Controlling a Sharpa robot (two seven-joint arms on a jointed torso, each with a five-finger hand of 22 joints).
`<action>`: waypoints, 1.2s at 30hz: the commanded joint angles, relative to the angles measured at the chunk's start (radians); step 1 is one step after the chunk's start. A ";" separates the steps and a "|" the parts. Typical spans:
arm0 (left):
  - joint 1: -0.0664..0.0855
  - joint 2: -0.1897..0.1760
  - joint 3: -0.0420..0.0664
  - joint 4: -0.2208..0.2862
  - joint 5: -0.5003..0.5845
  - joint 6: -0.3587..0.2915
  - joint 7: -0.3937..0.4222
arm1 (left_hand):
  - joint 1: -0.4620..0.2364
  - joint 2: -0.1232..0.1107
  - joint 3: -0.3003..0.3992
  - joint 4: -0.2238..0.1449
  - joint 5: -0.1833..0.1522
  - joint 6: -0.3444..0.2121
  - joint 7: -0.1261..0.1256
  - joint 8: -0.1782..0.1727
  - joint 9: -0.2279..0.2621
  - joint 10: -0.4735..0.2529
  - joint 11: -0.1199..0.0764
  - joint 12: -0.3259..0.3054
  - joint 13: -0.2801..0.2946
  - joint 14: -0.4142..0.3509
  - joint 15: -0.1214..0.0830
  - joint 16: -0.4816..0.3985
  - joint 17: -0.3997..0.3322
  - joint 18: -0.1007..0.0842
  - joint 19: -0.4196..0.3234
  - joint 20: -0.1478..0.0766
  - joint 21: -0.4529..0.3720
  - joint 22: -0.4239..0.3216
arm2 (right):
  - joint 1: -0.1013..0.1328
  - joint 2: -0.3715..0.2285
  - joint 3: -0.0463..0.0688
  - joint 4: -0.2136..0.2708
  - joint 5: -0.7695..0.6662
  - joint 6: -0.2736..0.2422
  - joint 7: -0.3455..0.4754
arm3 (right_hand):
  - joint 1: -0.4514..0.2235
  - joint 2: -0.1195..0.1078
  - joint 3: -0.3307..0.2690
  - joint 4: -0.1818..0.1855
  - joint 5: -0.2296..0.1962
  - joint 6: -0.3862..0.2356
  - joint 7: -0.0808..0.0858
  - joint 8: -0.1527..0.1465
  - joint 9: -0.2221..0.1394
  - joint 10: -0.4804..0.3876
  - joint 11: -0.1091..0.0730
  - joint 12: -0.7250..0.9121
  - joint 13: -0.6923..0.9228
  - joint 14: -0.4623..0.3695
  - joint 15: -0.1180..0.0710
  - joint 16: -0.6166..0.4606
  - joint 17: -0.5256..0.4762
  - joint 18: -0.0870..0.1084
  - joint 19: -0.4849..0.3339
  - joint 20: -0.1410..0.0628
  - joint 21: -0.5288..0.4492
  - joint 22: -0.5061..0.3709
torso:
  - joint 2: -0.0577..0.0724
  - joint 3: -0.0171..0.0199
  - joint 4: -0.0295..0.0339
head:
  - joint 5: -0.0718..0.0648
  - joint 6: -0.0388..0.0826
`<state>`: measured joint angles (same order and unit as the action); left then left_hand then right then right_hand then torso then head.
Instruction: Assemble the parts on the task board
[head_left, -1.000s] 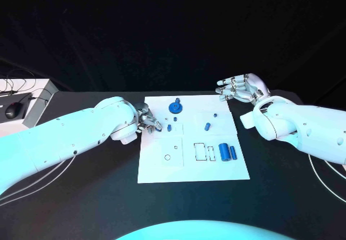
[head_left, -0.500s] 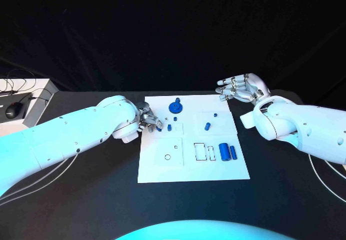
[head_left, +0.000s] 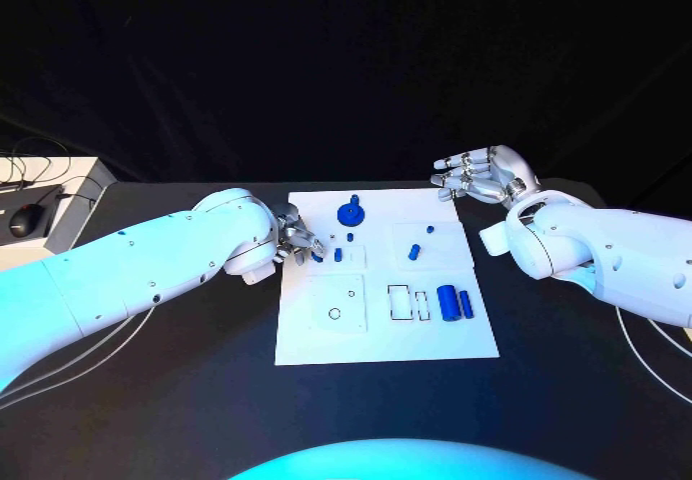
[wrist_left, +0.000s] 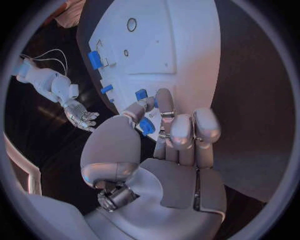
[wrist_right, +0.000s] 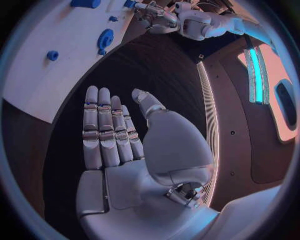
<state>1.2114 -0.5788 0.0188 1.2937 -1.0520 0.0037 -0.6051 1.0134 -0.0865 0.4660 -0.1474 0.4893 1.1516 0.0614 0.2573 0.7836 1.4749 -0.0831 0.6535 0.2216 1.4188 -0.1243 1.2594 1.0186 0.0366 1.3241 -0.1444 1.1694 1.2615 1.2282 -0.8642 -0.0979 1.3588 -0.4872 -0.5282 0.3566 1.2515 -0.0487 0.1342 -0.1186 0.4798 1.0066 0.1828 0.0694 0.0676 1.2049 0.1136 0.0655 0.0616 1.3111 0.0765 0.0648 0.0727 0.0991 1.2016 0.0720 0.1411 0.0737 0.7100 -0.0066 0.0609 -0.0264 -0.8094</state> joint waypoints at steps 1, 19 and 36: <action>-0.006 0.005 -0.004 0.003 -0.010 0.043 -0.008 | 0.039 0.049 0.010 -0.006 0.004 0.174 -0.126 -0.002 0.248 0.040 -0.018 0.008 0.000 0.004 -0.002 0.005 0.002 -0.009 0.008 -0.002 0.008 0.003 | -0.001 0.001 0.001 -0.001 -0.001 0.013 0.012 | -0.012 0.002 0.003 -0.006 0.007 -0.004 0.002 -0.003 0.000 -0.004 -0.001 -0.003 -0.001 -0.006 -0.004 -0.002 0.000 0.007 -0.008 0.000 0.002 -0.001 | -0.001 -0.0008 0.0007 | 0.000 0.000; -0.006 -0.006 -0.004 0.013 -0.058 0.042 -0.008 | 0.021 0.031 0.083 -0.017 0.028 0.179 -0.128 0.007 0.259 0.040 -0.020 0.022 -0.002 0.007 -0.002 0.022 0.015 -0.009 0.017 -0.002 0.024 0.015 | -0.001 0.002 0.001 -0.002 -0.001 0.015 0.012 | -0.012 0.002 0.003 -0.006 0.007 -0.004 0.002 -0.003 0.000 -0.004 -0.001 -0.003 -0.001 -0.006 -0.004 -0.002 0.000 0.007 -0.008 0.000 0.002 -0.001 | -0.001 -0.0013 0.0014 | 0.004 -0.002; -0.005 -0.003 -0.004 0.014 -0.058 0.059 -0.002 | 0.014 0.027 0.101 -0.017 0.035 0.179 -0.129 0.011 0.262 0.040 -0.020 0.027 -0.001 0.008 -0.002 0.029 0.019 -0.009 0.018 -0.002 0.028 0.019 | -0.002 0.002 0.001 -0.003 -0.001 0.015 0.012 | -0.012 0.002 0.003 -0.006 0.007 -0.004 0.002 -0.003 0.000 -0.004 -0.001 -0.003 -0.001 -0.006 -0.004 -0.002 0.000 0.007 -0.008 0.000 0.002 -0.001 | 0.000 -0.0009 -0.0001 | 0.004 -0.002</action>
<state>1.2110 -0.5834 0.0192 1.3092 -1.1053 0.0241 -0.6014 1.0135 -0.0865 0.5110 -0.1174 0.5208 1.1529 0.0603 0.2636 0.8175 1.4749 -0.0831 0.6769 0.2204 1.4201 -0.1226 1.2819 1.0367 0.0368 1.3348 -0.1479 1.1918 1.2791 1.2272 -0.8632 -0.0979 1.3557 -0.4872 -0.5258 0.3567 1.2515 -0.0488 0.1343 -0.1186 0.4798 1.0066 0.1827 0.0694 0.0676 1.2049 0.1136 0.0655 0.0616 1.3111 0.0765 0.0648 0.0727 0.0992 1.2016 0.0720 0.1411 0.0738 0.7099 -0.0077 0.0610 -0.0207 -0.8119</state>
